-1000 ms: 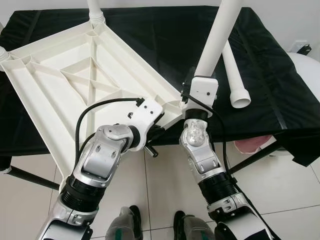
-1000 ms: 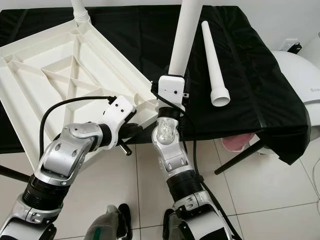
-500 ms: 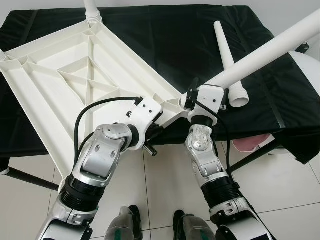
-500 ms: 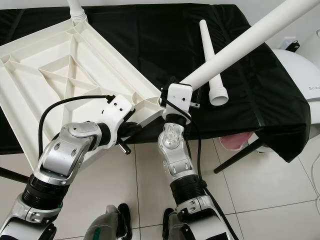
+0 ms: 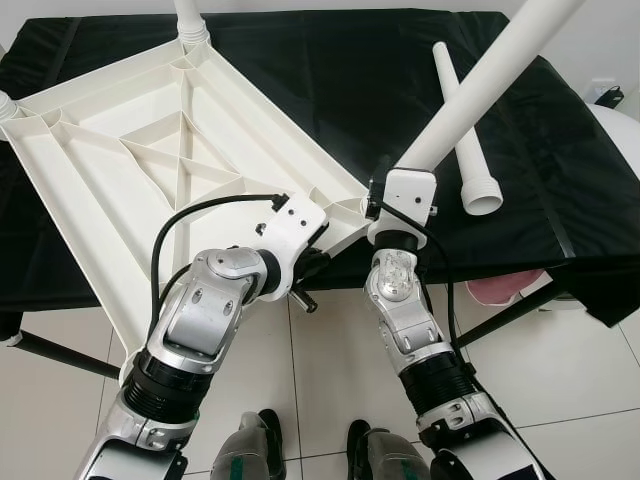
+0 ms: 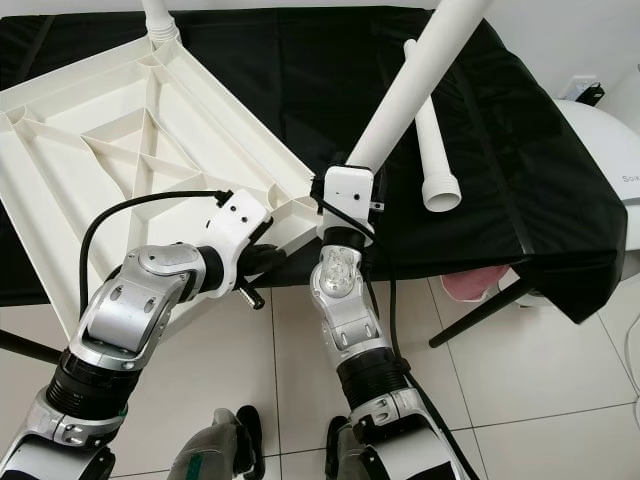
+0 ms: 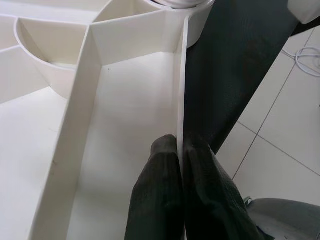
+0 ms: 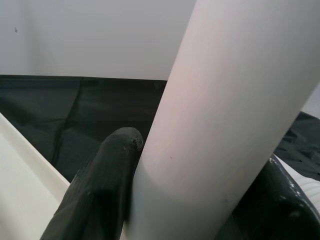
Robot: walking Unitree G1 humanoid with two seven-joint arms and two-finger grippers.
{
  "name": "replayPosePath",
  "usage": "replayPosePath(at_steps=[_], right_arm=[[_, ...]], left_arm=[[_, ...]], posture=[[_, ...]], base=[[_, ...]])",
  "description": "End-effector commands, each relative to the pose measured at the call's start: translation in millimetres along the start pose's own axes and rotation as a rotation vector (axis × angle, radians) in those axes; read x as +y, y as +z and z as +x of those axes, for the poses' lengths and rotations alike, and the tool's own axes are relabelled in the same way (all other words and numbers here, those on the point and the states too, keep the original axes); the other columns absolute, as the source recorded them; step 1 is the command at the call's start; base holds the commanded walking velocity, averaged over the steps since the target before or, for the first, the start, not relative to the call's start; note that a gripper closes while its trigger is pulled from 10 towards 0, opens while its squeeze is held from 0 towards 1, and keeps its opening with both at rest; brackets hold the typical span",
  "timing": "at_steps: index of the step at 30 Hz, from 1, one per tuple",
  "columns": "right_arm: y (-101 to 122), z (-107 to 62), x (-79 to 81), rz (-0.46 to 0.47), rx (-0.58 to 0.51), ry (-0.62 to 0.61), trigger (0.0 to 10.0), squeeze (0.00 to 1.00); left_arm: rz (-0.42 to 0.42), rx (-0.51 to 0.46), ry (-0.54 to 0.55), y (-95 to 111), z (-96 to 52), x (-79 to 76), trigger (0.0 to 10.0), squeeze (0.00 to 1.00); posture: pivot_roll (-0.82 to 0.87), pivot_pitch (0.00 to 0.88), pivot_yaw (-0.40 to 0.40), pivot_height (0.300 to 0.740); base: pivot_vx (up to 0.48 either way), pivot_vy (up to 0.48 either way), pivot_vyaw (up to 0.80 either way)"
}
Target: Building children table
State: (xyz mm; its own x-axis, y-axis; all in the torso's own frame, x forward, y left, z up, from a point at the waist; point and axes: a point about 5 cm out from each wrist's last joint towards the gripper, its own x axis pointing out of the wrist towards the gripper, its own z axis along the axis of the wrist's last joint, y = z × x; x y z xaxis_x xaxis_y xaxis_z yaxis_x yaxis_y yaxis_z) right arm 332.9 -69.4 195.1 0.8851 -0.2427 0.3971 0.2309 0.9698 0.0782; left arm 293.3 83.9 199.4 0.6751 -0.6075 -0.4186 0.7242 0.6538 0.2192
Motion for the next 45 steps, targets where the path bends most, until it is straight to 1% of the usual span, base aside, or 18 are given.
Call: replayPosePath(at_steps=[1,11,12,17,18,28,29,30,31,34,35,36,37,44,45], right_arm=[[-36.8,-8.5,-27.6,-0.071,0.181,-0.124,0.0,0.00],[-37.5,-5.0,-28.1,-0.074,0.192,-0.113,0.0,0.00],[-37.6,-4.4,-28.0,-0.070,0.193,-0.112,3.3,0.00],[-37.7,-4.0,-27.9,-0.066,0.195,-0.110,3.3,0.00],[-37.2,-3.4,-27.6,-0.057,0.195,-0.105,10.0,0.00],[-37.5,0.7,-28.5,-0.038,0.204,-0.102,10.0,0.00],[-37.4,0.8,-28.0,-0.027,0.207,-0.099,10.0,0.91],[-37.4,0.8,-28.0,-0.027,0.207,-0.099,10.0,0.91],[-37.8,0.7,-27.4,-0.017,0.213,-0.100,10.0,1.00],[-37.3,0.6,-25.9,-0.020,0.211,-0.095,10.0,1.00],[-37.4,0.3,-25.1,-0.020,0.212,-0.092,10.0,0.63],[-37.4,0.3,-25.1,-0.020,0.212,-0.092,10.0,0.63],[-37.3,0.2,-24.4,-0.020,0.213,-0.090,10.0,0.00],[-36.1,0.7,-21.8,-0.023,0.200,-0.079,10.0,0.00],[-35.4,1.0,-21.8,-0.027,0.194,-0.081,0.0,0.00]], left_arm=[[0.027,-0.074,0.286,16.2,-19.7,31.8,10.0,0.00],[0.032,-0.073,0.286,16.0,-19.8,32.7,10.0,0.00],[0.034,-0.073,0.287,15.9,-19.7,33.1,10.0,0.00],[0.035,-0.072,0.288,15.8,-19.8,33.3,10.0,0.00],[0.036,-0.072,0.288,15.8,-19.8,33.4,10.0,0.00],[0.040,-0.074,0.291,16.7,-20.3,34.4,10.0,0.00],[0.040,-0.075,0.291,17.0,-20.3,34.3,10.0,0.00],[0.040,-0.075,0.291,17.0,-20.3,34.3,10.0,0.00],[0.040,-0.076,0.290,17.1,-20.2,34.3,10.0,0.00],[0.040,-0.077,0.291,17.4,-20.0,34.5,10.0,0.00],[0.039,-0.078,0.291,17.5,-19.9,34.4,10.0,0.00],[0.039,-0.078,0.291,17.5,-19.9,34.4,10.0,0.00],[0.039,-0.079,0.292,17.6,-19.9,34.3,10.0,0.00],[0.037,-0.082,0.294,17.8,-19.8,34.1,10.0,0.00],[0.037,-0.083,0.295,18.0,-19.8,34.1,10.0,0.00]], posture=[[-0.03,0.216,-0.010,0.740],[-0.03,0.219,-0.008,0.740],[-0.03,0.220,-0.006,0.740],[-0.03,0.220,-0.006,0.740],[-0.03,0.220,-0.006,0.740],[-0.03,0.219,-0.006,0.740],[-0.03,0.219,-0.006,0.740],[-0.03,0.219,-0.006,0.740],[-0.03,0.213,-0.009,0.740],[-0.03,0.211,-0.011,0.740],[-0.03,0.208,-0.013,0.740],[-0.03,0.208,-0.013,0.740],[-0.03,0.208,-0.013,0.740],[-0.03,0.202,-0.018,0.740],[-0.03,0.202,-0.018,0.740]], base=[[0.000,0.000,0.00],[0.000,0.000,0.00],[0.000,0.000,0.00],[0.000,0.000,0.00],[0.000,0.000,0.00],[0.000,0.000,0.00],[0.000,0.000,0.00],[0.000,0.000,0.00],[0.000,0.000,0.00],[0.000,0.000,0.00],[0.000,0.000,0.00],[0.000,0.000,0.00],[0.000,0.000,0.00],[0.000,0.000,0.00],[0.000,0.000,0.00]])
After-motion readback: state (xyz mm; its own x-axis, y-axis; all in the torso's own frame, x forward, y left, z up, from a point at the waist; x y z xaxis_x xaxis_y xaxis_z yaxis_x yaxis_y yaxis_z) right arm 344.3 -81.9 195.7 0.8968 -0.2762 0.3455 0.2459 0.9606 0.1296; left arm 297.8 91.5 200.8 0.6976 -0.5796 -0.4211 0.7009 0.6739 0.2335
